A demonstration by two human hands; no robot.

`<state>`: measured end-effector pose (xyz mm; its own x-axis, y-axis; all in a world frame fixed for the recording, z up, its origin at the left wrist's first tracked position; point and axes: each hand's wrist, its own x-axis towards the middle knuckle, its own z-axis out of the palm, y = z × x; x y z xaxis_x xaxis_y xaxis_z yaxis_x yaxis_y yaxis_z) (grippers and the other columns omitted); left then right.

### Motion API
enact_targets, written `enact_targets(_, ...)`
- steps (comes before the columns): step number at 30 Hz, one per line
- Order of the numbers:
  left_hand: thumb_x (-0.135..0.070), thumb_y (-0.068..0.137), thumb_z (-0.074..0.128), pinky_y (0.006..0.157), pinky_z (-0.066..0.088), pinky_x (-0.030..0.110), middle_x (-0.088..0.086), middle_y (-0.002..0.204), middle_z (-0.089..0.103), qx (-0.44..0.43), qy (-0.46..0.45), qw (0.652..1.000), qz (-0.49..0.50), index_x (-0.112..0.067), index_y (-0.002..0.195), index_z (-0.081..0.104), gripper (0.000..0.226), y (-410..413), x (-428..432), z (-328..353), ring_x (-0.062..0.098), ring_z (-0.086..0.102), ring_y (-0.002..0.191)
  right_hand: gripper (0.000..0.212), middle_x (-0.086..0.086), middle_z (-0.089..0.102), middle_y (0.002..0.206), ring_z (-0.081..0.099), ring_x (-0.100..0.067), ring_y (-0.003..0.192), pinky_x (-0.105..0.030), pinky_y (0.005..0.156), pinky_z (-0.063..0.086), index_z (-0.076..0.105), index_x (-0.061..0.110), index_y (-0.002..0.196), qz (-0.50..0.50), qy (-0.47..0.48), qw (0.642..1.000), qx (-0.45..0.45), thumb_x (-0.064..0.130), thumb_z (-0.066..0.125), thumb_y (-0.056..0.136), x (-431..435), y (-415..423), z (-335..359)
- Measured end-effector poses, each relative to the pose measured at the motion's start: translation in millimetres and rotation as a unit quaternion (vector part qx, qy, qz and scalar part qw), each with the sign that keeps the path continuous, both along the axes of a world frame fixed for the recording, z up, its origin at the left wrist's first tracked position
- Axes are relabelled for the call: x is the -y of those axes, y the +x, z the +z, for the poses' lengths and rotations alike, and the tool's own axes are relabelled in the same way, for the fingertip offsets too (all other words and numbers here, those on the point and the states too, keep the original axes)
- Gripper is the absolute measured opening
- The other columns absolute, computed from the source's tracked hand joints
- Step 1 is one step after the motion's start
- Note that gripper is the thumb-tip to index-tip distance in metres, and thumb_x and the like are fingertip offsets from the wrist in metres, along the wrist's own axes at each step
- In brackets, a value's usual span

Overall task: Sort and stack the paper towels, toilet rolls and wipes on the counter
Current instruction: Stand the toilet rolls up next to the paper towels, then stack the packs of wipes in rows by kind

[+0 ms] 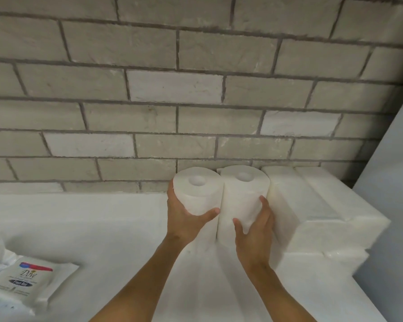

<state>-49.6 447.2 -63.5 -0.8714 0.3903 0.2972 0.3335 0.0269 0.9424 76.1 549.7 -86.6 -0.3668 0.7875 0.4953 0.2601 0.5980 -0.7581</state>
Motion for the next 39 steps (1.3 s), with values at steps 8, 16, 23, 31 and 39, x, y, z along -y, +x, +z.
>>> enact_targets(8, -0.051, 0.039, 0.095, 0.108, 0.041, 0.035, -0.008, 0.143, 0.036, 0.027, -0.046, 0.999, -0.012, -0.026, 0.147, 0.017, 0.136, 2, 9, 2, 0.015, 0.038, 0.133, 0.077, -0.014, 0.035, 0.146, 0.036, -0.029, 0.136, -0.043, 0.113, 0.035, 0.027, 0.009, 0.147, -0.012, -0.030, 0.999, 0.009, 0.014, 0.073, 0.085, 9, 4, 6)
enact_targets(16, -0.072, 0.068, 0.066, 0.108, 0.042, 0.038, -0.004, 0.148, 0.037, 0.191, -0.099, 0.976, -0.043, -0.034, 0.147, 0.021, 0.098, 22, 74, 7, 0.023, 0.043, 0.133, 0.023, 0.004, 0.051, 0.116, 0.052, -0.012, 0.105, -0.022, 0.089, 0.038, 0.059, 0.022, 0.110, 0.057, -0.066, 0.996, 0.001, 0.015, 0.066, 0.089, 80, 31, 31)
enact_targets(23, -0.031, 0.097, 0.055, 0.094, 0.043, 0.021, -0.018, 0.115, 0.063, 0.091, -0.074, 0.993, 0.001, -0.033, 0.102, 0.065, 0.011, 32, 159, 16, 0.011, 0.057, 0.113, 0.021, 0.011, 0.061, 0.109, 0.058, -0.011, 0.099, -0.021, 0.080, 0.046, 0.059, 0.035, 0.093, 0.183, -0.137, 0.973, 0.010, 0.015, 0.063, 0.091, 154, 17, 39)
enact_targets(31, -0.018, 0.089, 0.067, 0.076, 0.049, 0.018, -0.019, 0.094, 0.069, 0.081, -0.090, 0.989, 0.089, -0.029, 0.086, 0.069, 0.012, 23, 276, 12, 0.013, 0.064, 0.098, 0.014, 0.013, 0.064, 0.100, 0.062, -0.010, 0.091, -0.005, 0.062, 0.043, 0.062, 0.027, 0.093, 0.276, -0.198, 0.937, 0.084, 0.013, 0.064, 0.089, 229, -2, 22)
enact_targets(39, -0.025, 0.087, 0.071, 0.081, 0.044, 0.020, -0.017, 0.110, 0.059, 0.050, -0.241, 0.967, 0.070, -0.032, 0.106, 0.062, 0.022, 21, 370, 3, 0.010, 0.055, 0.107, 0.022, 0.010, 0.060, 0.106, 0.061, -0.014, 0.091, -0.009, 0.067, 0.044, 0.060, 0.027, 0.101, 0.320, -0.226, 0.907, 0.156, 0.018, 0.071, 0.085, 305, -25, 0)
